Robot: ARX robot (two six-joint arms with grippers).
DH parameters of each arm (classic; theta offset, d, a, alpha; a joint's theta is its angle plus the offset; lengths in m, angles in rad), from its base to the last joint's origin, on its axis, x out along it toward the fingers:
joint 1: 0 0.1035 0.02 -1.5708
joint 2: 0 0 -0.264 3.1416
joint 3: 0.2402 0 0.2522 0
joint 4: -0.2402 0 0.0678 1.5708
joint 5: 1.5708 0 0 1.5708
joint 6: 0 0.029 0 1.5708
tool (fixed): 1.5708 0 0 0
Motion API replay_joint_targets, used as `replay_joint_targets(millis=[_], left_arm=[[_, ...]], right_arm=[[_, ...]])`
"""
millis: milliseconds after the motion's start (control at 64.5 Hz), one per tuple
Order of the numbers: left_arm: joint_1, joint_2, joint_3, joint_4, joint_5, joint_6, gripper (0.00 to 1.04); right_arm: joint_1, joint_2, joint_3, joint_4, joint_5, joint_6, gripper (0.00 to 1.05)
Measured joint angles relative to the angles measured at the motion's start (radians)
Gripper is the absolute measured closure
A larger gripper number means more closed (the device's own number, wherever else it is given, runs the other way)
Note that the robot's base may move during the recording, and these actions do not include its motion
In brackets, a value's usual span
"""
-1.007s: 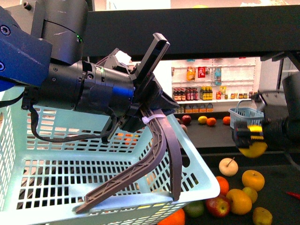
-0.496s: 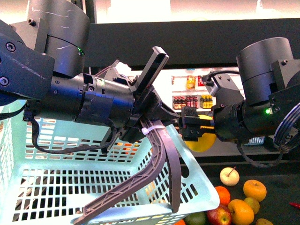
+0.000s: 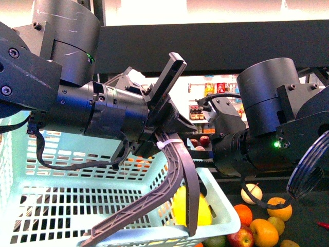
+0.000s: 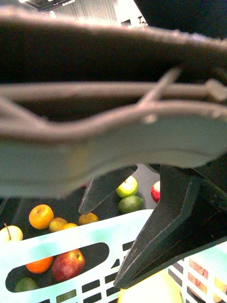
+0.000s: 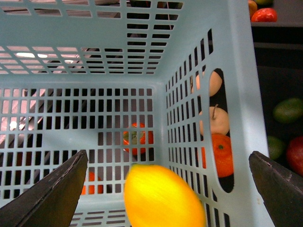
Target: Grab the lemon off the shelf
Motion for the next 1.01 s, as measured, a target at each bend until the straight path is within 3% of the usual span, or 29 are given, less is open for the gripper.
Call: replay_joint_targets(millis=[248,480,806,899,1007], left_arm=[[-0.003,0.000,0.003,0.000,0.013,-0.001,0.96],[-0.002,0.001,0.003,0.000,-0.005,-0.003,0.96],[-0.001,0.001,0.003,0.000,-0.005,-0.002,0.96],[-0.001,0.001,0.003,0.000,-0.001,-0.004,0.96],[-0.001,0.001,0.003,0.000,-0.003,-0.004,0.96]], right_arm=[[-0.070,-0.052,-0.060,0.046,0.047,-0.002,0.02],[-0.221,-0.294,-0.248,0.174,0.082,-0.045,0.02],[-0.358,-0.841,-0.664,0.065,0.049,-0.120,0.02],[-0.438,-1.114,-0.813,0.016,0.007,-0.145,0.21],[-0.435,-1.241,-0.919,0.008,0.013,-0.154,0.39]])
